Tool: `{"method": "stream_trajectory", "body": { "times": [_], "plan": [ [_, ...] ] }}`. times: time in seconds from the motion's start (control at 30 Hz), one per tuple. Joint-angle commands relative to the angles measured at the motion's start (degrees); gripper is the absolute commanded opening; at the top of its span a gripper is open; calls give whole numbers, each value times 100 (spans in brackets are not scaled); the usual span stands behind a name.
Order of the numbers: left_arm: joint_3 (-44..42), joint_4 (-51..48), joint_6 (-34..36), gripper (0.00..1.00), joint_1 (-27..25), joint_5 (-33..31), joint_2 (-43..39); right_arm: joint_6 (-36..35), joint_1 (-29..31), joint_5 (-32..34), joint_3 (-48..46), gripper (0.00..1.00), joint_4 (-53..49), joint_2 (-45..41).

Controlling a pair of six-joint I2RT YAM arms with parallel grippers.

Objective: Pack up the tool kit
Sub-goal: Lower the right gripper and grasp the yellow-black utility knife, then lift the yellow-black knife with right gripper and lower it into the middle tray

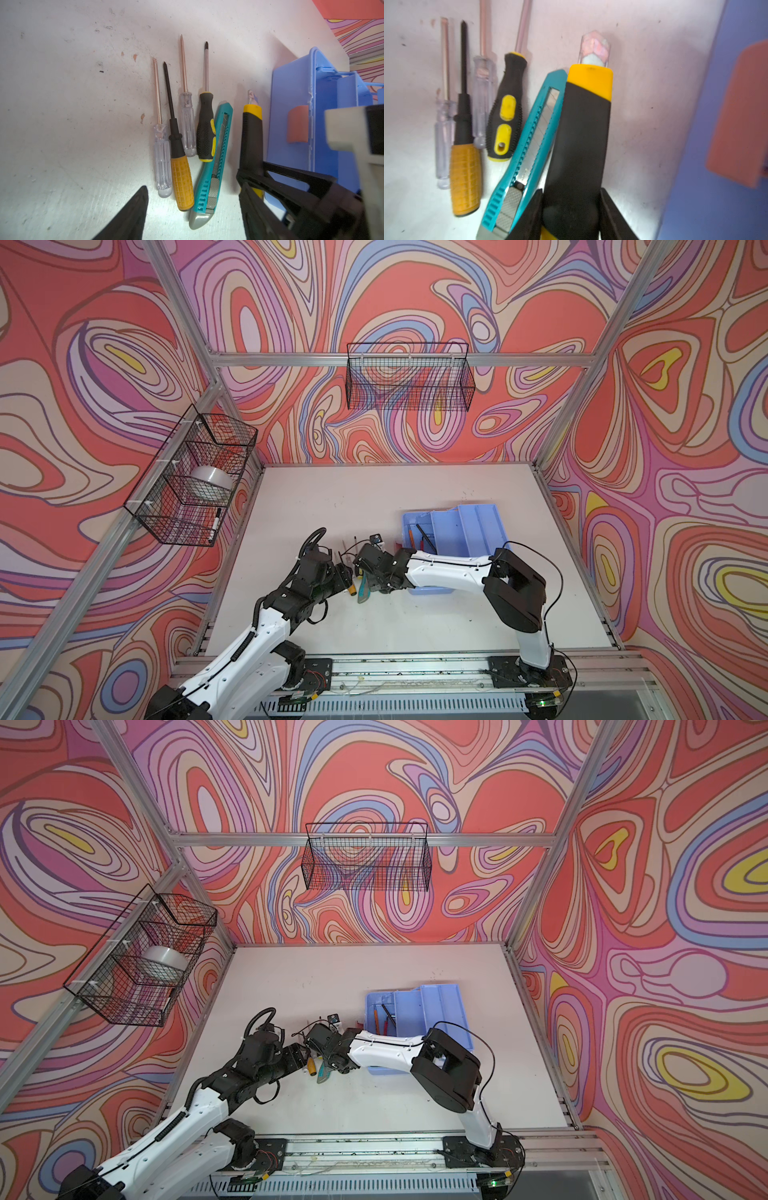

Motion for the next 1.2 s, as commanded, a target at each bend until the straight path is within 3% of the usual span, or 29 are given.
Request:
{"method": "stream_trajectory", "body": {
  "times": [0.0,0.37,0.53,0.87,1.17],
  "plan": [
    [118,115,77,70,18,-56,27,-122,21,257,171,34,-150,-531],
    [213,166,174,69,20,20,319,-474,-31,1176,328,34,-1452,-1911],
    [190,387,174,69,18,18,369,-364,-289,1412,-31,35,-1968,-2670],
    [363,388,277,67,-23,127,522,-454,-1227,1094,-1333,35,-1824,-3907],
    [827,405,410,69,-561,-110,1001,-795,-1798,558,-1913,35,-1015,-3689]
  ]
}}
